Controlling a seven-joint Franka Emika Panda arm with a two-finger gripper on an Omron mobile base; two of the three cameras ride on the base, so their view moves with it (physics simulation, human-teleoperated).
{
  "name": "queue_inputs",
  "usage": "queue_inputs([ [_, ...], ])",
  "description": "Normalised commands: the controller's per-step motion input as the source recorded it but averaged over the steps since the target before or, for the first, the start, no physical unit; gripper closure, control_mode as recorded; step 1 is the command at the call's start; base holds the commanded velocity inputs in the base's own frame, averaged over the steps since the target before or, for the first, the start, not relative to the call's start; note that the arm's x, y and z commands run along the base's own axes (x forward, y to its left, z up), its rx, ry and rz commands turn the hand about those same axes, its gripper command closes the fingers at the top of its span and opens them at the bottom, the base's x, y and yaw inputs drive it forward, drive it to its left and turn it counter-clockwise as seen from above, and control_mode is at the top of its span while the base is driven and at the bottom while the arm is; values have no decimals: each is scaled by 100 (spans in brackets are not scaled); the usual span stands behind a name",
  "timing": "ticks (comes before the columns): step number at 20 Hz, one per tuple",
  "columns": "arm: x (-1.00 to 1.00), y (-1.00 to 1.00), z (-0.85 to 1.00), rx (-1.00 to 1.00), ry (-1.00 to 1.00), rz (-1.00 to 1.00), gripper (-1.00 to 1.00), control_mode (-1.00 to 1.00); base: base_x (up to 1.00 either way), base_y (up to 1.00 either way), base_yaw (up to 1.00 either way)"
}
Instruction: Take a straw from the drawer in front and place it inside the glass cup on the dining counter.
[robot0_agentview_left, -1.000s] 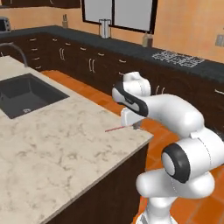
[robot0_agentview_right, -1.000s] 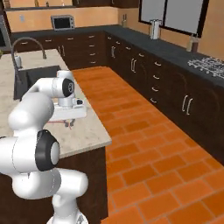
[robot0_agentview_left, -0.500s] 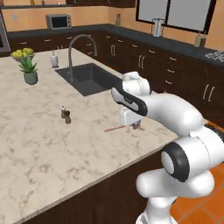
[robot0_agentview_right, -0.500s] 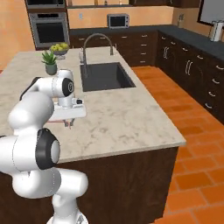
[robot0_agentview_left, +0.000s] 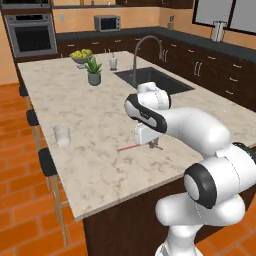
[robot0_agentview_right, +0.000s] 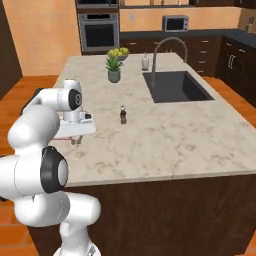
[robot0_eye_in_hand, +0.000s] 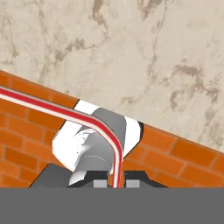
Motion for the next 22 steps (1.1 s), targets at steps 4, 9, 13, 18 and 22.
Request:
queue_inputs([
  [4,0,0,0,0,0,0,100,100,0,100,-7],
  [9,0,0,0,0,0,0,100,100,0,100,-37],
  [13,0,0,0,0,0,0,100,100,0,99,-53],
  [18,0,0,0,0,0,0,100,100,0,94,-56],
  [22,0,0,0,0,0,0,100,100,0,96,-55],
])
